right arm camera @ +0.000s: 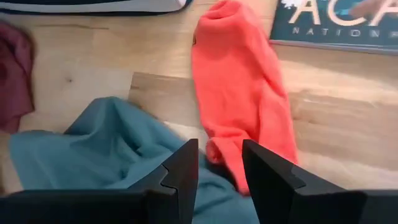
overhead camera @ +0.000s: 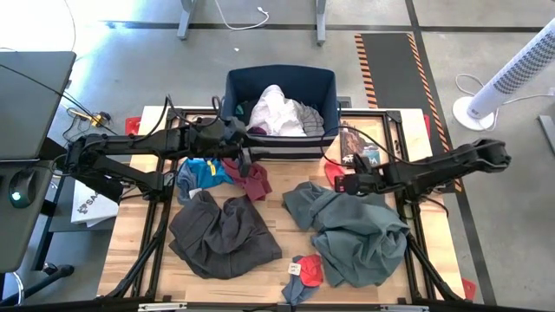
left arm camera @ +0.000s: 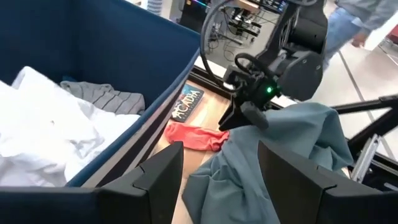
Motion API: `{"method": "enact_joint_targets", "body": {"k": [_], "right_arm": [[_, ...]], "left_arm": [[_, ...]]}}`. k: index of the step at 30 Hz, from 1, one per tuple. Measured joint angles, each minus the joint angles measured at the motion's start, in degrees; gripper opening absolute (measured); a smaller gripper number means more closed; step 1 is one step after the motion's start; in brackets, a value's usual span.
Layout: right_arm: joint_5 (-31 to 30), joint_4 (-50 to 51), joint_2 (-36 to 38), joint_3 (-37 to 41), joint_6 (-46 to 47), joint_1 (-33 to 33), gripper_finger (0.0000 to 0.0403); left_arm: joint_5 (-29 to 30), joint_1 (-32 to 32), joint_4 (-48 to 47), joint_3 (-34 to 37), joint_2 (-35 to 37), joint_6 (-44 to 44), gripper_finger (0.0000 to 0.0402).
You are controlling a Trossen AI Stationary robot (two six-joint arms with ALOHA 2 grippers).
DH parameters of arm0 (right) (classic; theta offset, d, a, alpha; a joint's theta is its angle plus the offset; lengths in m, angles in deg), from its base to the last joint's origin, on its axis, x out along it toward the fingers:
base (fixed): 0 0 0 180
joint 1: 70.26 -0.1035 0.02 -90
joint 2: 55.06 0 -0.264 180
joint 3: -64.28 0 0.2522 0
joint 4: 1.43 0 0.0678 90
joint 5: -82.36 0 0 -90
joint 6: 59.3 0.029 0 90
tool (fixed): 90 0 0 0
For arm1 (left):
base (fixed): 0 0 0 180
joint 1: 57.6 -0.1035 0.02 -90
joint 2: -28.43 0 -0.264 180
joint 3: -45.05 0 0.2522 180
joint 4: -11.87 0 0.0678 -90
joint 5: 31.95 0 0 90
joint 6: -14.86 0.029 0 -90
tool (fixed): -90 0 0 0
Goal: Sort clothes
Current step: Put the orange sock into the blue laundry bin
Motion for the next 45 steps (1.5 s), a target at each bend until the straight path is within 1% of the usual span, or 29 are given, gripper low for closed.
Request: {"method": "enact_joint_targets", "body": {"k": [7,12,14,16,21,25,28,30,31,34,35,38,41,45], "right_arm": [[0.51,-4.10,0.00,4.60,-5.48,5.19,0.0122],[1.03,-9.17,-0.22,6.21,-10.42,7.51,0.0122],[1.31,-10.84,-0.58,7.03,-10.87,8.26,0.0122],[2.59,-13.46,-1.20,7.65,-12.86,9.01,0.0122],[5.81,-16.19,-5.40,7.99,-16.80,10.43,0.0122],[7.00,-17.09,-10.21,7.75,-16.89,10.79,0.0122],[7.28,-17.93,-13.09,7.47,-14.14,10.58,0.0119],[7.33,-18.58,-14.02,7.44,-12.37,10.31,0.0106],[7.57,-19.15,-14.18,7.44,-12.00,10.15,0.0093],[8.72,-20.02,-13.92,7.68,-11.83,10.00,0.0027],[8.80,-20.12,-13.56,7.78,-11.88,10.00,0.0015],[8.79,-19.65,-12.00,7.95,-9.61,9.98,0.0016],[8.89,-19.24,-8.91,8.19,-9.29,9.15,0.0006],[5.24,-19.08,-2.65,7.30,-8.80,6.64,0.0003]], "left_arm": [[1.08,-0.06,-0.11,0.00,0.00,-3.06,0.0204],[1.10,-0.04,-0.13,0.00,0.00,-4.58,0.0204],[1.10,-0.04,-0.17,0.00,0.00,-5.27,0.0204],[1.10,-0.03,-0.23,0.02,0.00,-5.54,0.0204],[1.12,-0.02,-1.57,0.02,0.00,-6.69,0.0204],[1.33,-0.02,-1.68,0.02,0.00,-7.47,0.0204],[1.33,-0.02,-1.69,0.02,0.00,-7.55,0.0204],[1.29,0.04,-1.75,0.02,0.00,-8.04,0.0204],[1.30,0.04,-1.80,0.02,0.00,-8.48,0.0204],[1.23,0.14,-1.96,0.02,0.00,-9.01,0.0204],[1.23,0.28,-1.97,0.02,0.00,-8.99,0.0204],[1.17,0.48,-2.05,0.02,0.00,-8.99,0.0204],[1.09,0.85,-3.34,0.02,0.00,-8.85,0.0204],[0.95,1.11,-4.81,0.04,0.00,-8.42,0.0204]]}}
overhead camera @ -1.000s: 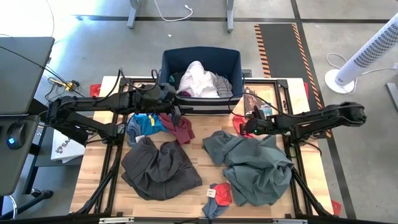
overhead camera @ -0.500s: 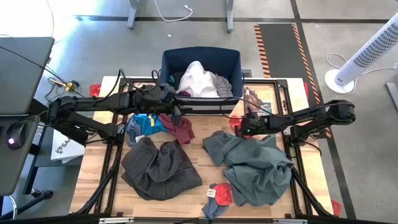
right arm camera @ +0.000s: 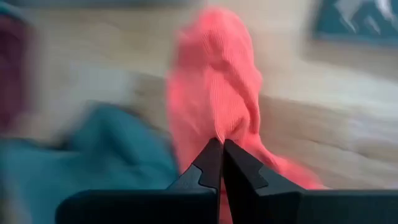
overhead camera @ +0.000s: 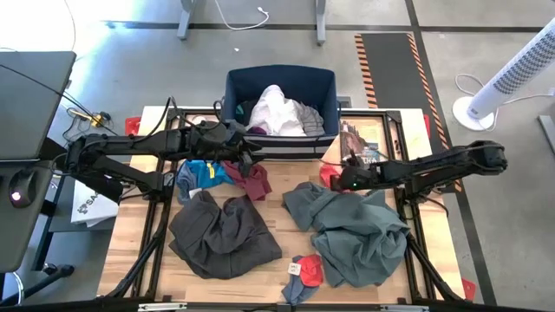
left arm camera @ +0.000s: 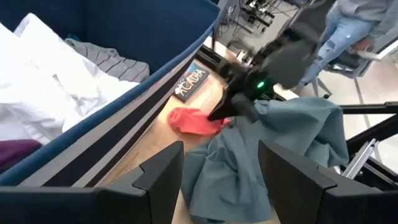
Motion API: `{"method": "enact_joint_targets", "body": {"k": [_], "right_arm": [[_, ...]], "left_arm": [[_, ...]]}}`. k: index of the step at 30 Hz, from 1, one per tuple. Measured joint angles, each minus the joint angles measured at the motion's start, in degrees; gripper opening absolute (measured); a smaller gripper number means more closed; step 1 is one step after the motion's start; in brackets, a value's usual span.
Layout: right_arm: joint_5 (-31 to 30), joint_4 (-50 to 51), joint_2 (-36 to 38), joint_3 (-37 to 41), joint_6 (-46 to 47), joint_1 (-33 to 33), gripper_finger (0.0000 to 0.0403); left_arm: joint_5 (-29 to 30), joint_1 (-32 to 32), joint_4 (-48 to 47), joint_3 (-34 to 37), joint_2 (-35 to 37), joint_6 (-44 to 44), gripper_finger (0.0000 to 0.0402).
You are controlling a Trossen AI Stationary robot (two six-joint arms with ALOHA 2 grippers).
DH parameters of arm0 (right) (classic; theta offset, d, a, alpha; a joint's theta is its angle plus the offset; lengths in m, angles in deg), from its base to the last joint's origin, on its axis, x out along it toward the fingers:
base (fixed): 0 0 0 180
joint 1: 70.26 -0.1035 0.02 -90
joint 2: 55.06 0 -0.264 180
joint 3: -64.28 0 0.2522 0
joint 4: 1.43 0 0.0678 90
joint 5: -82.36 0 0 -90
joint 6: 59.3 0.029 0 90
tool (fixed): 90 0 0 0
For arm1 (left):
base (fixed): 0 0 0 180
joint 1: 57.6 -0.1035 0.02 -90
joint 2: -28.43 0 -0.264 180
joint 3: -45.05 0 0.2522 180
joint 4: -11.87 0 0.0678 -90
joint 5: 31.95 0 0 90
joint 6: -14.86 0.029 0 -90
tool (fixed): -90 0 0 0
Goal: Sort clothes
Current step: Put the orange sock into the blue laundry bin
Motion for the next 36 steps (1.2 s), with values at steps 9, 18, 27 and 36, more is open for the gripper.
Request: {"method": "enact_joint_targets", "body": {"k": [9,18,27,36], "right_arm": [[-11.09,-0.66,11.39,-10.04,-9.89,-6.30,0.0001],[-17.34,-0.97,8.67,-27.27,-26.52,-11.97,0.0000],[-19.73,-0.86,-0.88,-41.22,-36.36,-13.80,0.0000],[-19.51,-0.79,-7.97,-48.31,-38.68,-16.46,0.0000]], "left_arm": [[0.15,0.02,0.13,0.00,0.00,1.88,0.0204],[-4.99,0.04,12.32,0.02,-0.50,-1.91,0.0204],[-13.63,-1.27,18.96,0.02,-6.22,-27.04,0.0204],[-19.41,-0.19,33.46,0.02,-10.21,-29.07,0.0204]]}}
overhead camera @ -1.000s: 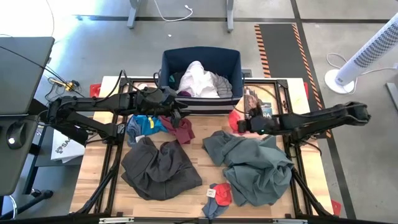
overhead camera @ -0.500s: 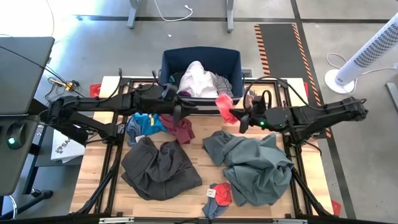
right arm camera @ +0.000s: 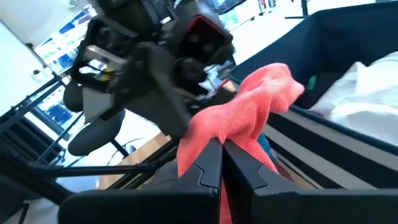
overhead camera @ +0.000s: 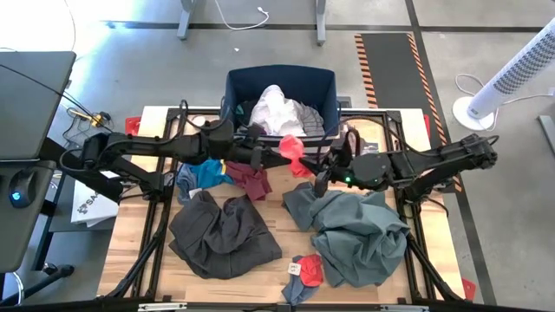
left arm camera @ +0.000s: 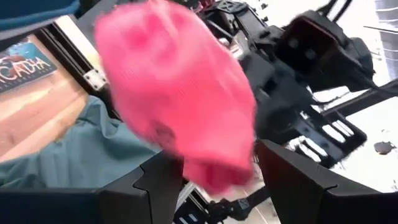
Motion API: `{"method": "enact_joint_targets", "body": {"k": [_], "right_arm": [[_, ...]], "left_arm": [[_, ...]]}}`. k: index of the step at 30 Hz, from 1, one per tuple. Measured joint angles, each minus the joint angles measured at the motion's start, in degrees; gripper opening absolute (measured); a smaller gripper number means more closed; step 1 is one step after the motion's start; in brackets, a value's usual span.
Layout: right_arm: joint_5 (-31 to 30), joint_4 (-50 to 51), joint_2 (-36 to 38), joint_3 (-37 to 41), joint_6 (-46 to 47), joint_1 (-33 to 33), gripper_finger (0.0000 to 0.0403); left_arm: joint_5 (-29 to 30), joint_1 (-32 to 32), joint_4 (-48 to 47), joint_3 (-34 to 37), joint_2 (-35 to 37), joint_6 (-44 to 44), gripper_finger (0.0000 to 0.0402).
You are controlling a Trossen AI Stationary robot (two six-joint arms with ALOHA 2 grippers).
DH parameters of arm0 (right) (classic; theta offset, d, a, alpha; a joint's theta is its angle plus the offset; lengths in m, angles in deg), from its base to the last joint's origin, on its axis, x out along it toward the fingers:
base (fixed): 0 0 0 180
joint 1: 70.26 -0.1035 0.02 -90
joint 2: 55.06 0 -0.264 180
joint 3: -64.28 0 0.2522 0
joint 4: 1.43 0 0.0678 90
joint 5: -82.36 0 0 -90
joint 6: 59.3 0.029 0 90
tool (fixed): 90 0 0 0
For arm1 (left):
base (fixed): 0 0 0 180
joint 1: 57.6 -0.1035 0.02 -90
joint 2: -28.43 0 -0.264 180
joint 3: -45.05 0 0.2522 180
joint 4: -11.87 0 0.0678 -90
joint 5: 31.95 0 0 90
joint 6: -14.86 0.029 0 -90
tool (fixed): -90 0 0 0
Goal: Sort clothes
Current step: Put the orange sock into the blue laundry bin
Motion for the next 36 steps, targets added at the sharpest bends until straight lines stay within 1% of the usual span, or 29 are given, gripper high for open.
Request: {"method": "enact_joint_targets", "body": {"k": [4,11,15,17,19,21,24,25,32,36], "right_arm": [[0.02,0.13,-1.61,-1.19,-0.03,-0.95,0.0000],[-0.17,0.48,-1.87,-1.43,0.85,-1.34,0.0000],[0.37,0.49,-1.87,-1.43,0.88,-1.36,0.0000],[0.61,0.75,-1.87,-1.43,0.87,-1.34,0.0000],[0.64,1.27,-1.87,-1.43,0.87,-1.33,0.0000],[1.26,2.07,-1.87,-1.43,0.79,-1.33,0.0001],[3.42,3.05,-1.87,-1.43,0.84,-1.14,0.0007],[3.82,3.18,-1.87,-1.43,0.79,-1.03,0.0009],[4.58,3.53,-1.85,-1.43,-1.37,-0.81,0.0020],[5.20,3.51,-1.85,-1.43,-2.17,-0.81,0.0041]], "left_arm": [[0.54,0.18,0.03,0.00,-0.11,0.00,0.0204],[3.71,1.04,0.24,0.00,-0.11,1.64,0.0204],[5.51,1.47,0.11,0.00,-0.11,2.92,0.0195],[5.96,1.71,0.11,0.00,-0.11,4.80,0.0181],[6.01,1.87,0.25,0.00,-0.11,6.33,0.0156],[5.99,2.16,0.56,0.00,-0.11,7.90,0.0113],[5.39,2.18,1.81,0.00,-0.11,9.92,0.0029],[5.17,2.18,2.15,0.00,-0.11,10.10,0.0016],[5.22,2.01,2.34,0.00,-0.09,10.16,0.0004],[5.35,2.03,1.83,0.00,-0.09,10.19,0.0003]]}}
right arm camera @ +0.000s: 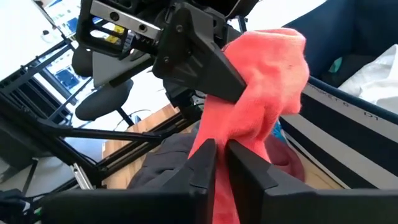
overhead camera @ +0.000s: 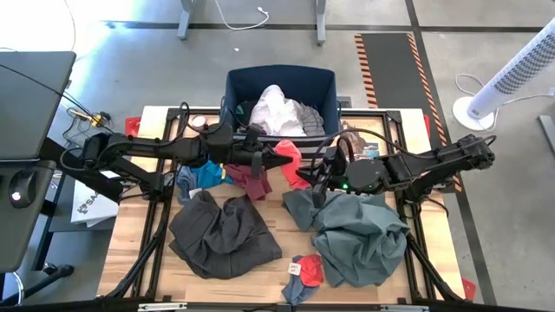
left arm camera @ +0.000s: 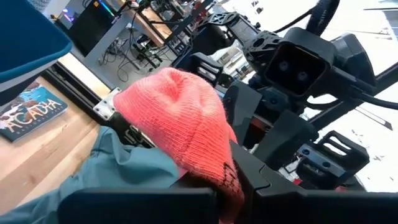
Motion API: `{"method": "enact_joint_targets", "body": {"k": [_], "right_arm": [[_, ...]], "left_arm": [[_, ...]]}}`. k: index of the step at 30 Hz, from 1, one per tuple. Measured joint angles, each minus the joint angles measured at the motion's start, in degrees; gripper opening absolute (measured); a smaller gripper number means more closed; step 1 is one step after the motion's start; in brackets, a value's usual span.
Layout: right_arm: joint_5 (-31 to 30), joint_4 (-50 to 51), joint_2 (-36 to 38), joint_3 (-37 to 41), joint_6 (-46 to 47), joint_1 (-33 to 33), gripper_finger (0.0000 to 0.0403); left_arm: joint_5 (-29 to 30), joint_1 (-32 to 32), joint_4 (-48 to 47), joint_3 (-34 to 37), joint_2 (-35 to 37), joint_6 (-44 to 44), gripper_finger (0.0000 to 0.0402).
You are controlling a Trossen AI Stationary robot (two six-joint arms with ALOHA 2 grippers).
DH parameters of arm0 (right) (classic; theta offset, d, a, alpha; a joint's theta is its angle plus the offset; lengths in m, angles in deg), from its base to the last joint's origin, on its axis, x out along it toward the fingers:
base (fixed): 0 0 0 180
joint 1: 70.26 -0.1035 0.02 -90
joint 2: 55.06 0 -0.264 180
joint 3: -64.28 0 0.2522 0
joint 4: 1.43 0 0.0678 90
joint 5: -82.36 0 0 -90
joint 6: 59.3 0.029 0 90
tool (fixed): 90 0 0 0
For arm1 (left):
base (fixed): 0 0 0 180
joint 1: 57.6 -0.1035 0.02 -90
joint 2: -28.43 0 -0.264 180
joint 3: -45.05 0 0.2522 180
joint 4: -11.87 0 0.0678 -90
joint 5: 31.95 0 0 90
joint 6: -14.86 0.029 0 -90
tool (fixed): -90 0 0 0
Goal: Sort clothes
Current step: Put the orange sock into the blue laundry bin
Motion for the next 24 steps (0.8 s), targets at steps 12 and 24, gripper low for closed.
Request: {"method": "enact_joint_targets", "body": {"k": [12,24], "right_arm": [[0.22,1.85,3.08,0.00,0.78,0.00,0.0123],[-0.42,10.04,4.18,0.00,8.07,-1.89,0.0124]], "left_arm": [[-2.54,-4.07,-0.74,-0.02,0.10,-0.09,0.0001],[-2.07,-18.58,-0.08,-2.40,1.90,1.49,0.0001]]}}
